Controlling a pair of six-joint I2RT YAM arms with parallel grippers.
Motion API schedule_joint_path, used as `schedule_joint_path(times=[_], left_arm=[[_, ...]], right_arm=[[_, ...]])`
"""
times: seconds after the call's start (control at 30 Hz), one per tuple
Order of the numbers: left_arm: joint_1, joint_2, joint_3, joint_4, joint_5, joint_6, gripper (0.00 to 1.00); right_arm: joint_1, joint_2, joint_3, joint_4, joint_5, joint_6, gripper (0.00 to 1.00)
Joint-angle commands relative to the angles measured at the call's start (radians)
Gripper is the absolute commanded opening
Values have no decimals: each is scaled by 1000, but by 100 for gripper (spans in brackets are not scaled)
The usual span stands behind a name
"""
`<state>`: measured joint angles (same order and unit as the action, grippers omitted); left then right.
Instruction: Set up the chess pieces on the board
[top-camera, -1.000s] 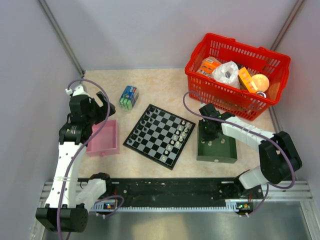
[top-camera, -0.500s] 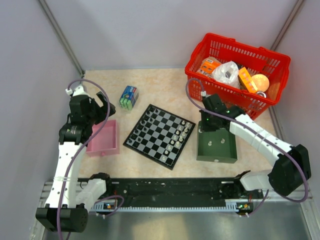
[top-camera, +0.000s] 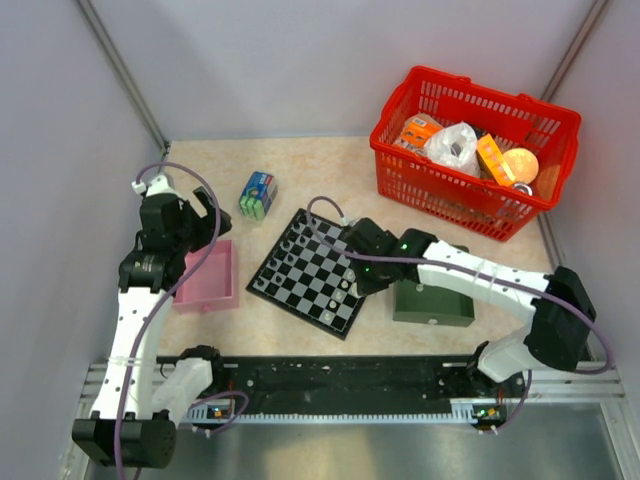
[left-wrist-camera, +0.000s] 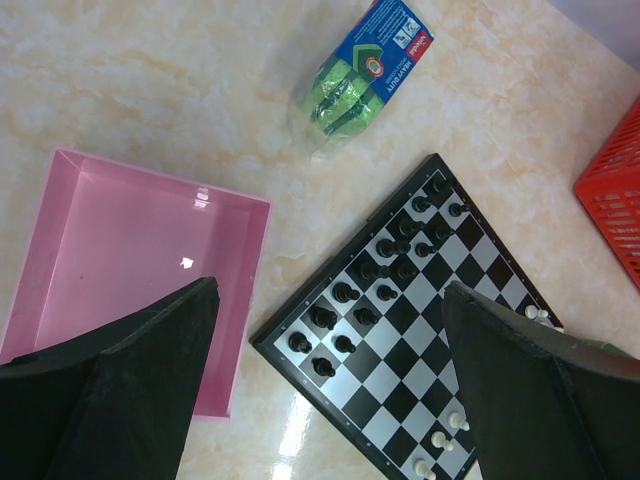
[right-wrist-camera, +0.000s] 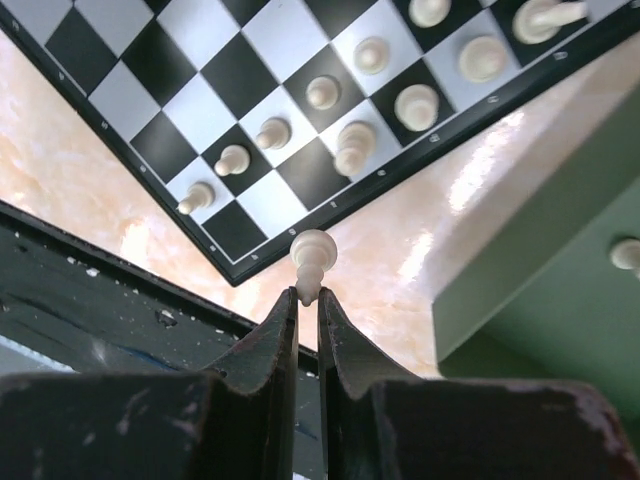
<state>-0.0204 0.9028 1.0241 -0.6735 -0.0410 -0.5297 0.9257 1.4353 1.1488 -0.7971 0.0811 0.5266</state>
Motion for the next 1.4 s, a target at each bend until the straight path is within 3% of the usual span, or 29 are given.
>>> schedule_joint_path(times=[0.0, 0.53, 1.37], left_arm=[[5, -21, -4, 45, 6, -6, 99], [5, -30, 2, 28, -16, 5, 99], [5, -24, 1, 25, -22, 11, 99]], right_arm=[[61, 46, 32, 29, 25, 50, 6], [75, 188, 38, 102, 75, 18, 6], [74, 246, 43, 139, 68, 12, 7]])
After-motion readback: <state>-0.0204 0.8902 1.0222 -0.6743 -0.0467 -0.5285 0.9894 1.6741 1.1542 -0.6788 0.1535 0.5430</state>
